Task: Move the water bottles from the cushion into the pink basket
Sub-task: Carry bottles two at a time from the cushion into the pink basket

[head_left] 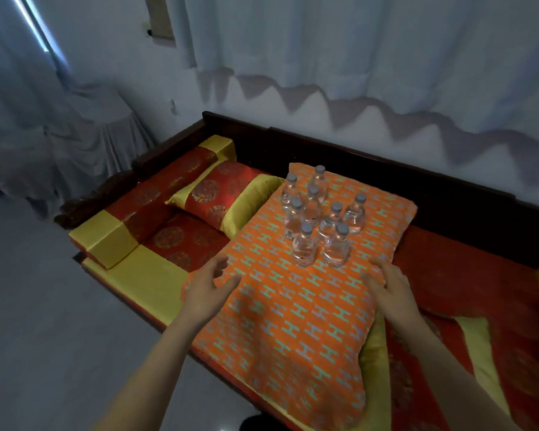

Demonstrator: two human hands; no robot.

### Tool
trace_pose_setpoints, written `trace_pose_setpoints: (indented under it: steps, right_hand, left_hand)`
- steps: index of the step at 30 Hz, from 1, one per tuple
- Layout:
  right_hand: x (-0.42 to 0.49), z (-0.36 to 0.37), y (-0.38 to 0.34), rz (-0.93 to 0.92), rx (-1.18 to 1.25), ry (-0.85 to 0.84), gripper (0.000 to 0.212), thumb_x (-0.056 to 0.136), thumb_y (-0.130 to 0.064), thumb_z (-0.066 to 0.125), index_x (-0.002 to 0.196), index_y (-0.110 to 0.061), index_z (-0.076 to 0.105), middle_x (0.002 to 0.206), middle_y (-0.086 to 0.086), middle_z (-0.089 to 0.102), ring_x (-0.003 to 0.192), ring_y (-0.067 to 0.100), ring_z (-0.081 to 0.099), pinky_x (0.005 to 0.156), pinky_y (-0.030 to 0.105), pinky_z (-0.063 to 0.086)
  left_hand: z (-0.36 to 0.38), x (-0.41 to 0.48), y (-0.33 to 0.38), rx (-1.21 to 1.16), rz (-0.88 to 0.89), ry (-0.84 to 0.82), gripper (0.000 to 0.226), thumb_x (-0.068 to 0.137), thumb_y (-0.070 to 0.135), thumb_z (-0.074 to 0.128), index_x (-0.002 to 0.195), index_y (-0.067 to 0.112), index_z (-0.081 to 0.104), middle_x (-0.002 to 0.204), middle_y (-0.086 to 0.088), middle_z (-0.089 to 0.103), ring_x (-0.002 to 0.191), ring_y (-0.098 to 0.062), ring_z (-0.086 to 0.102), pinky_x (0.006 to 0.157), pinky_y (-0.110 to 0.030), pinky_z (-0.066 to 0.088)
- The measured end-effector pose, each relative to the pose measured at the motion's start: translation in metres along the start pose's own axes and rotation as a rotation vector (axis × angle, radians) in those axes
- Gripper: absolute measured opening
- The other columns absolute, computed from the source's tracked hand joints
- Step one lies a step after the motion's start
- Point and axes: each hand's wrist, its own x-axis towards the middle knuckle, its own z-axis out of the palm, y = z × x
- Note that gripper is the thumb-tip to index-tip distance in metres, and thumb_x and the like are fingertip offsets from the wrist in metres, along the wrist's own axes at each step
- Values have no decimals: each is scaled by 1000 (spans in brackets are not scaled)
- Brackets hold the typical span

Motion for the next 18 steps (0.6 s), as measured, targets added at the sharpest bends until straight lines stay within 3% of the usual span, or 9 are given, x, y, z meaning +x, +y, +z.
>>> trace_pose_setpoints:
  steps: [4, 8, 13, 16, 18]
  right_hand:
    - [54, 21, 6, 67, 60, 26, 65, 73, -47, 67, 128, -15, 53, 130, 10, 52, 124, 28, 45, 103, 40, 35]
    - [96, 46, 14, 140, 125, 7, 82, 63, -49, 80, 133, -18, 47, 132, 0, 49, 123, 20, 46, 103, 43, 40]
    - [140, 74, 36, 202, 102, -4, 85, 61, -41, 86, 133, -20, 46, 132, 0, 50, 120, 19, 48, 93, 30, 37]
    - [159, 84, 44, 182, 131, 5, 85, 53, -45, 86, 126, -18, 52, 121, -4, 54, 110, 19, 54, 87, 32, 41]
    - [169, 91, 46, 166, 170, 16, 86, 46, -54, 76, 121, -17, 55, 115, -2, 61, 104, 20, 59, 86, 38, 47]
  left_hand:
    - [32, 67, -5, -9, 19, -120, 53, 82, 21, 71, 129, 10, 51, 125, -3, 57, 108, -16, 55, 85, -25, 39]
    - [71, 111, -18, -98, -32, -262, 65, 75, 32, 77, 133, 23, 47, 130, 5, 55, 118, -11, 51, 91, -30, 38]
    - [123, 149, -25, -139, -70, -376, 80, 65, 32, 83, 134, 23, 44, 132, 5, 51, 120, -9, 47, 95, -28, 39]
    - [154, 177, -25, -104, -33, -420, 98, 54, 48, 86, 138, 21, 41, 135, 4, 49, 121, -9, 47, 102, -31, 40]
    - [172, 192, -27, -70, 6, -448, 106, 49, 60, 81, 138, 21, 41, 136, 5, 49, 122, -11, 48, 103, -32, 41]
